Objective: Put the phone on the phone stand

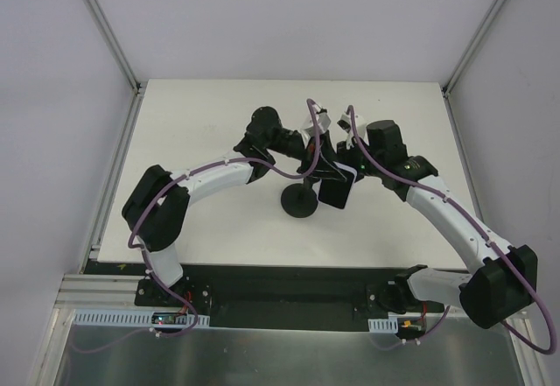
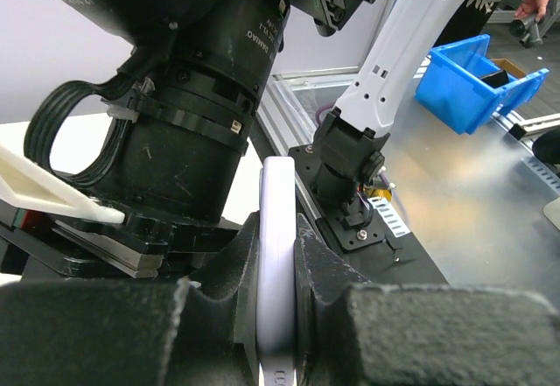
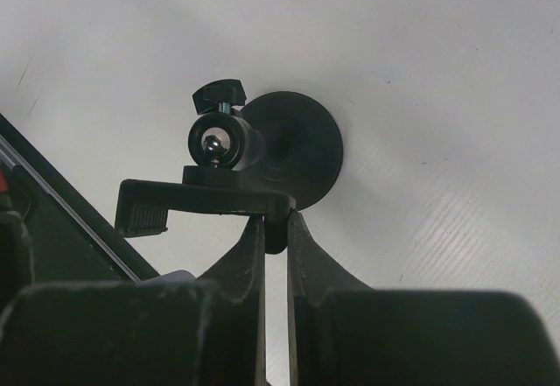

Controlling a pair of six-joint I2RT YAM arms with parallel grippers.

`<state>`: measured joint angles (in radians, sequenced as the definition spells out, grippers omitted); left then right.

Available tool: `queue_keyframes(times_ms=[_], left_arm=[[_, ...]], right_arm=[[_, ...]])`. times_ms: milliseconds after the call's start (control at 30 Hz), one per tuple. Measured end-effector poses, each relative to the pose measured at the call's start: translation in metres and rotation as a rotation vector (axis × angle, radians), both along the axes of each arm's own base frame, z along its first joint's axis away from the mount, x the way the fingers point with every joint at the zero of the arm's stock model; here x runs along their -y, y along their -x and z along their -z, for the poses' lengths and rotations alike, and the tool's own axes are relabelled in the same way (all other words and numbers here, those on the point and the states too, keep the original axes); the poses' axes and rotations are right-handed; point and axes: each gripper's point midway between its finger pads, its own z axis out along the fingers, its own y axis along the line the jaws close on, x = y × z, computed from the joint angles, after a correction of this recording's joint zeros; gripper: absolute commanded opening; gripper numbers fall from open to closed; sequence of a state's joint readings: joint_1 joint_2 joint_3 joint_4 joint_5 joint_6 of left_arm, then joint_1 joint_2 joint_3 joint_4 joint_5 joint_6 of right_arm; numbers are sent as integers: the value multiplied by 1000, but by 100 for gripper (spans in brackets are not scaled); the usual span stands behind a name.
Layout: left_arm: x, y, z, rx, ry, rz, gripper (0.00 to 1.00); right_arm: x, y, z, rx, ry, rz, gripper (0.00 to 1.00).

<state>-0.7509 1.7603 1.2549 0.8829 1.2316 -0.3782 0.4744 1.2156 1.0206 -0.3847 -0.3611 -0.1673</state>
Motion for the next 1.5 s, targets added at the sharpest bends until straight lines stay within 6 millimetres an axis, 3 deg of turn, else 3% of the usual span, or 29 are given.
queue_keyframes(times_ms=[500, 1500], left_arm=[[-11, -19, 16, -15, -47, 60, 0], [-4, -35, 25, -52, -79, 185, 0]], right_arm=[[0, -3, 0, 4, -11, 2, 1], [-3, -7, -1, 12, -49, -20, 1]])
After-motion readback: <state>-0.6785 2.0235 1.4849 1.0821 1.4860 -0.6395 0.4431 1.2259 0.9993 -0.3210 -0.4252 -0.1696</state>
